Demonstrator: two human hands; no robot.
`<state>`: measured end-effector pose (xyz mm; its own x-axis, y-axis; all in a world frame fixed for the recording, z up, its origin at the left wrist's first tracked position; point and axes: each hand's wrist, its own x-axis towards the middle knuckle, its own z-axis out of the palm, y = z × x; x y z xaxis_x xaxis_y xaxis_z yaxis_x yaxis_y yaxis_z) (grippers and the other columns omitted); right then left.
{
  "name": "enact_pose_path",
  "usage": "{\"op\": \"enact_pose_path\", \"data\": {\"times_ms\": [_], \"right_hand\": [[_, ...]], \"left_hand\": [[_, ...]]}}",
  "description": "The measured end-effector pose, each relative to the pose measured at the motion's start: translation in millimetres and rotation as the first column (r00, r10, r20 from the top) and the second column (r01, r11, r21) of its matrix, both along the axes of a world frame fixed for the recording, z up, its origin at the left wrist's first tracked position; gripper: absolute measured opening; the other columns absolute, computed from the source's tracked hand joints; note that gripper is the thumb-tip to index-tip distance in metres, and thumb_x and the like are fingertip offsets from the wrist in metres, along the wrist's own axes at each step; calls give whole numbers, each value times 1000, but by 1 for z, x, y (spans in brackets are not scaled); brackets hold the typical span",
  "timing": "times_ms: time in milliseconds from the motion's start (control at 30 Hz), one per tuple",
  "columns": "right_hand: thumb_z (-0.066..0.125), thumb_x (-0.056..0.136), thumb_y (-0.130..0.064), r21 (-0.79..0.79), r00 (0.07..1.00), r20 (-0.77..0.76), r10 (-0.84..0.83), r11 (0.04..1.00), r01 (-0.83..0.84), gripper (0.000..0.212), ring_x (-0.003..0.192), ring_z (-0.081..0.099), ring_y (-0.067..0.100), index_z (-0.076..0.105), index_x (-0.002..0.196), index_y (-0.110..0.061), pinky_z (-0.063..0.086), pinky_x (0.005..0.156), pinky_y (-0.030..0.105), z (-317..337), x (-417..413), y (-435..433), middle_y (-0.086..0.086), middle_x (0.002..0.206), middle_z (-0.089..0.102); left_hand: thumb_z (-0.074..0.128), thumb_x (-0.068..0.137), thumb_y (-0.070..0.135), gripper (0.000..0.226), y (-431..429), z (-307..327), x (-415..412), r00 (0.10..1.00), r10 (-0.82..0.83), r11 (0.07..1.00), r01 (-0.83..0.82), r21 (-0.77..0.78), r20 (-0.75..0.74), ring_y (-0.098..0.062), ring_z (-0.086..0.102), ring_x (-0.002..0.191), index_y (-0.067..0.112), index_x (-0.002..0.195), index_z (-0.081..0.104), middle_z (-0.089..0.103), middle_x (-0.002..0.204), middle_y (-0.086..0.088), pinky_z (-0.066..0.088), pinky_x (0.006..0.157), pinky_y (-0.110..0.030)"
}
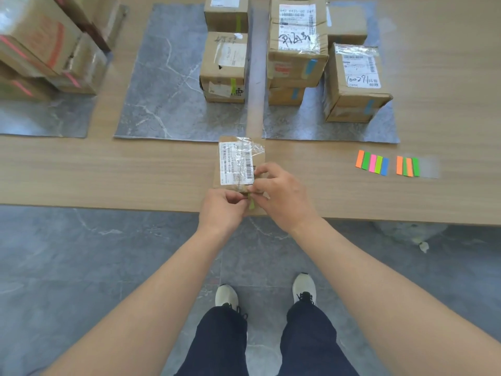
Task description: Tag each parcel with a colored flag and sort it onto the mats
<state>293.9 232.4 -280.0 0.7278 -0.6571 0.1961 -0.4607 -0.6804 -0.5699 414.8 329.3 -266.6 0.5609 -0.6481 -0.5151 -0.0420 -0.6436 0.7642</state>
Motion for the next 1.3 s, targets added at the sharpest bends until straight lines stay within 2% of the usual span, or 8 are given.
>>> {"op": "enact_pose_path", "data": {"times_ms": [200, 433, 600, 767, 900, 967, 1100, 1300], "right_hand": [[80, 72, -9, -92, 1000, 5, -13, 996, 14, 16, 70, 59, 23, 66, 68, -14, 45, 48, 30, -4, 6, 2, 2, 98, 64], [74, 67, 7, -179, 999, 36, -31, 983, 37, 27, 67, 53, 27, 57, 77, -11, 41, 46, 31, -11, 13, 6, 8, 98, 59], [73, 64, 15, -262, 994, 27, -106, 959, 110, 38, 65, 45, 24, 53, 84, -11, 25, 54, 29, -19, 19, 14, 10, 99, 56], [80, 85, -33, 78, 969, 126, -214, 976, 205, 27, 88, 55, 14, 62, 99, -20, 46, 68, 30, -5, 11, 18, -7, 110, 54], [50, 105, -40, 581, 876, 91, -474, 740, 339, 32, 112, 57, 5, 59, 131, -25, 48, 91, 24, 21, 18, 17, -16, 123, 59], [40, 108, -39, 756, 880, 41, -473, 590, 282, 27, 100, 59, -3, 64, 116, -28, 44, 79, 11, 28, 21, 17, -23, 110, 65], [38, 107, -36, 764, 865, 28, -500, 569, 304, 30, 92, 63, -1, 67, 99, -29, 46, 74, 20, 41, 29, 23, -19, 96, 71], [38, 108, -38, 727, 857, 100, -505, 625, 283, 25, 102, 61, -3, 63, 113, -35, 46, 80, 19, 92, 49, 31, -21, 107, 68]], "left_hand": [[64, 68, 31, 17, 1, 1, 1, 999, -20, 999, 19, 44, 33, -36, 72, 80, 21, 71, 78, 73, 74, -12, 60, 78, -56], [59, 52, 44, 31, 27, -12, 37, 993, 109, 985, -114, 131, 46, -26, 74, 80, 24, 69, 76, 74, 69, 0, 61, 81, -47], [54, 70, 37, 21, 25, 10, 52, 967, 244, 968, -248, 46, 77, -28, 73, 83, 21, 76, 66, 75, 79, -5, 59, 85, -52], [47, 73, 47, 16, 7, 33, 47, 972, 230, 970, -233, -66, -51, -18, 53, 84, 31, 71, 50, 57, 87, -5, 48, 86, -43], [44, 94, 35, 24, -1, 50, 40, 958, 222, 966, -241, -91, -180, -23, 57, 93, 25, 78, 59, 66, 93, 0, 44, 91, -37], [40, 101, 28, 33, -4, 54, 40, 957, 197, 970, -223, -101, -214, -17, 62, 96, 24, 84, 69, 73, 82, 10, 45, 93, -34], [36, 99, 25, 55, -2, 68, 42, 971, 135, 976, -164, -142, -196, -20, 63, 93, 34, 66, 79, 75, 76, 13, 48, 91, -37], [36, 100, 22, 39, -5, 120, 61, 967, 147, 953, -195, -232, -209, -19, 68, 88, 18, 84, 71, 76, 79, 5, 54, 87, -36]]}}
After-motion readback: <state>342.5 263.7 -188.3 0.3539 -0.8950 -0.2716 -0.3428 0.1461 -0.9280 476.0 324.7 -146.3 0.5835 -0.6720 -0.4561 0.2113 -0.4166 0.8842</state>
